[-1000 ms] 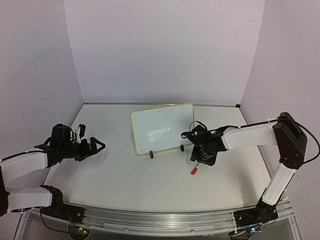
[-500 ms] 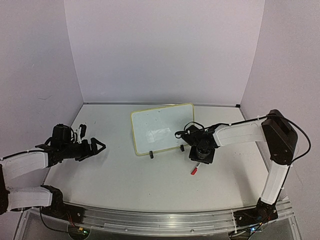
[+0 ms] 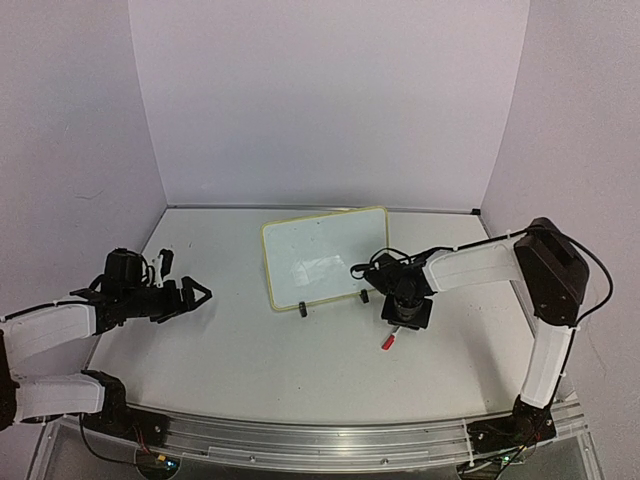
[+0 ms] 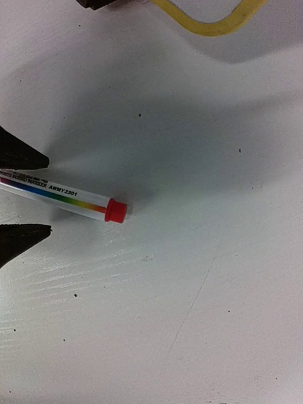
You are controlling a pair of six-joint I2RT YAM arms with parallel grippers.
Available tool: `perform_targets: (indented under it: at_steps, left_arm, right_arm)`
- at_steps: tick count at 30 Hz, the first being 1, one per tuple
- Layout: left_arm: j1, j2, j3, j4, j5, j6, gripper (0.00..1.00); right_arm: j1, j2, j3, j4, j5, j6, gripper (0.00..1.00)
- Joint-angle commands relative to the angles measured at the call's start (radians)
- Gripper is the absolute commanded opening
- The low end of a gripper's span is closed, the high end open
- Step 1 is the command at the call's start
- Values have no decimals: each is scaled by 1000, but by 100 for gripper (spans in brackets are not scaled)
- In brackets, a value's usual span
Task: Write a sentence on the whiteboard
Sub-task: Pick up the whiteboard marker from the center of the board, then pass from the right arm to the left
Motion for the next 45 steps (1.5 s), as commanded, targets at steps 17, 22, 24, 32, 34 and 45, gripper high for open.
perform_targets:
  at_steps: [17,22,24,32,34,45]
  left_arm:
    - [-269,-83,100,40,-159,-43,99]
    - [-373,-102,146,81,-236,-91,96]
    - [-421,-82,175,106,-271,-102,95]
    - [-712,68,361,178,-405,-90,94]
    - [-773,125,412,207,-405,-83,94]
    - [-851,386,564,275,-337,-137,73]
  right_arm:
    - [-15,-141,-111,109,-56,71,0]
    - [4,-359,-168,194,-87,73,0]
    - [36,-426,-166,226,-71,73,0]
    - [208,-520,-51,337,90,80,0]
    - [232,-506,-24,386,92,78,0]
    - [290,-425,66,541,32,38,0]
